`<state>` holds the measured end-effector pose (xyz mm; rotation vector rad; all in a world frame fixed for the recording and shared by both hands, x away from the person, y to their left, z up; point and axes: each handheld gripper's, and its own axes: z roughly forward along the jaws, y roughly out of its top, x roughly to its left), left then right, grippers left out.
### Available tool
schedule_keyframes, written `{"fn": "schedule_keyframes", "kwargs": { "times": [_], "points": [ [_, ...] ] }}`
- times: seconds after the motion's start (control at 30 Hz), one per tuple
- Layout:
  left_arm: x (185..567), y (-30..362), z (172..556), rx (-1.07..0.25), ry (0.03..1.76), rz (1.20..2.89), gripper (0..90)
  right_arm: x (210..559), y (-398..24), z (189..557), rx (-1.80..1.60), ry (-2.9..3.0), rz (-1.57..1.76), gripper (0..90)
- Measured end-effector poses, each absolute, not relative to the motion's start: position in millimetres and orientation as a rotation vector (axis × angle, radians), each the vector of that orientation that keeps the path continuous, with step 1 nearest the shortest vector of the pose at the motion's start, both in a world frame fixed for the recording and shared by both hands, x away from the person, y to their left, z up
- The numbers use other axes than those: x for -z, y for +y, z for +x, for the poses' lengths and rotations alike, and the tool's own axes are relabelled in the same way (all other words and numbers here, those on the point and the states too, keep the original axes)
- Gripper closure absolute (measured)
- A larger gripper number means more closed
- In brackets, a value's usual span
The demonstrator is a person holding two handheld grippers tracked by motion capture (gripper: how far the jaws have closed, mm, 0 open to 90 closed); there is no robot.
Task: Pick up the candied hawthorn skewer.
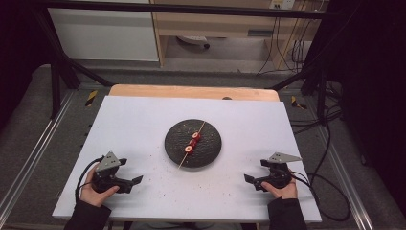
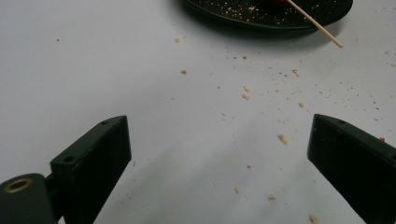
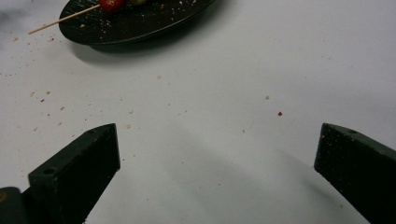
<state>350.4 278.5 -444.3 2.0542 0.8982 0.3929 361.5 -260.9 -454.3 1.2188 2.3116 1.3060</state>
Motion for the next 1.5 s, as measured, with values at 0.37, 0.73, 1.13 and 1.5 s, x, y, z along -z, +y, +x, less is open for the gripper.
{"fn": "schedule_keyframes", "kwargs": {
  "times": [0.37,0.73,1.13,1.5],
  "points": [
    [441,269,348,-0.392,0.882,2.061,2.8,453,-261,361,-1.324,2.304,1.219,1.2],
    [435,254,351,-0.39,0.885,2.075,2.9,453,-260,360,-1.33,2.3,1.225,1.2],
    [421,227,358,-0.381,0.866,2.097,4.4,453,-259,360,-1.313,2.313,1.207,1.1],
    [409,189,373,-0.395,0.874,2.141,6.9,453,-258,360,-1.299,2.318,1.217,1.1]
  ]
}}
